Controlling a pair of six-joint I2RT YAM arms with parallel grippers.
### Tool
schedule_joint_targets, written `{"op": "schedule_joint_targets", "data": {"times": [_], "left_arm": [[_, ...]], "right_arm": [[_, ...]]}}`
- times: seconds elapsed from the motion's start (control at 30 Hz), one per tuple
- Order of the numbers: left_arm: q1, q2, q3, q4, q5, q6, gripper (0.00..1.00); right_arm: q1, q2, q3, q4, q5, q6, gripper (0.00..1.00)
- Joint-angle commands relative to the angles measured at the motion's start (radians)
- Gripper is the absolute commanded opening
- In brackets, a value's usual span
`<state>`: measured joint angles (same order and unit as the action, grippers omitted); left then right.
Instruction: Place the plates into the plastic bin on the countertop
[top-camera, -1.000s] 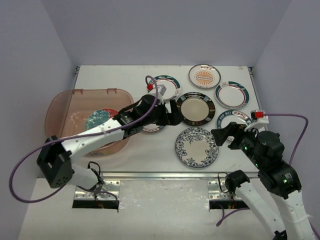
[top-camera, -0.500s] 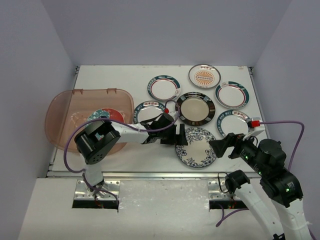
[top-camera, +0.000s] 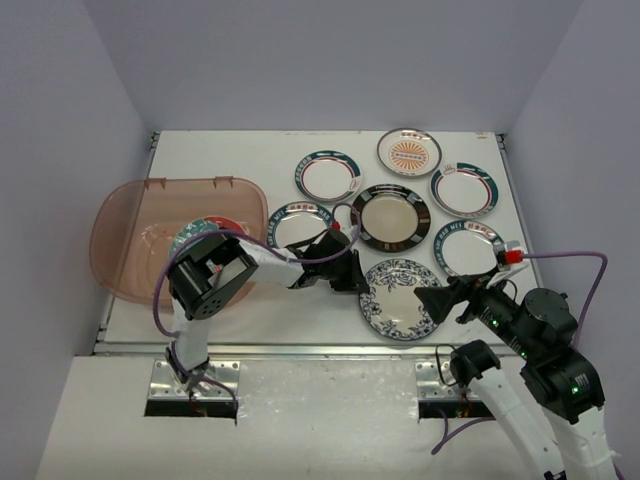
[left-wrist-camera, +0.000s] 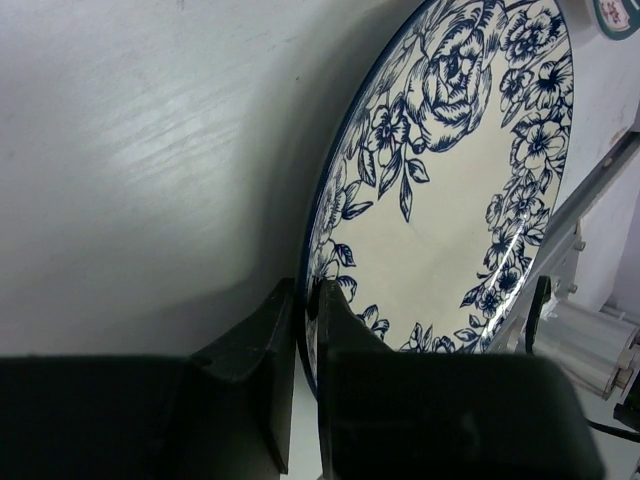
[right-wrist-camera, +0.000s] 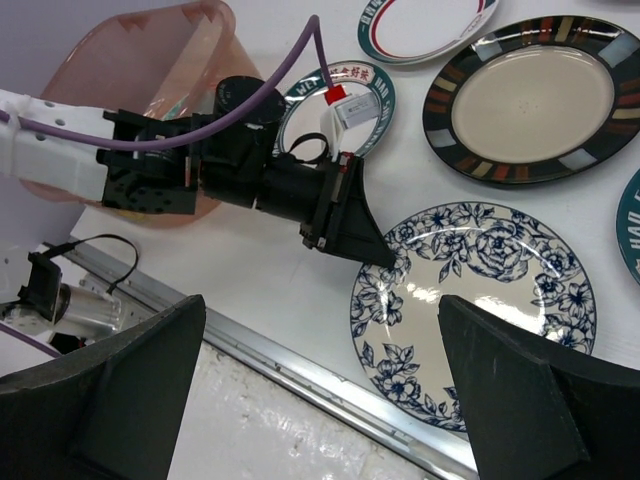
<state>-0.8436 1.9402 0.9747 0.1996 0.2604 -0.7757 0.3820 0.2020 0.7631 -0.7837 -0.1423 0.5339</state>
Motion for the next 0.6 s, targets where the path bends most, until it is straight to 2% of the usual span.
{"op": "schedule_joint_targets", "data": {"times": [0.0,0.13,0.23,0.33,0.47,0.57], "left_arm": [[-0.003,-0.241,-0.075,-0.153,-0.166,0.056,0.0],[0.015,-0.484,-0.052,-0.258,-0.208,0.059,0.0],[0.06,-0.614,-0.007,-0.301,-0.126,0.062,0.0],[0.167,-0.77,0.075,-0.367,-0.06,0.051,0.0],[0.29,-0.859,0.171,-0.494,-0.103,0.055,0.0],[0.502,-0.955,0.261,-0.672,-0.181,0.04,0.0]], "right_arm": [[0.001,0.004,-0.003,0.064,-0.016,-0.02,0.99],[0.001,0.02,-0.018,0.073,-0.015,-0.015,0.99],[0.0,0.016,-0.035,0.085,-0.004,0.001,0.99],[0.0,0.003,-0.052,0.111,0.023,0.015,0.99],[0.001,0.012,-0.05,0.116,0.026,0.017,0.99],[0.0,0.031,-0.045,0.123,0.023,0.014,0.99]]}}
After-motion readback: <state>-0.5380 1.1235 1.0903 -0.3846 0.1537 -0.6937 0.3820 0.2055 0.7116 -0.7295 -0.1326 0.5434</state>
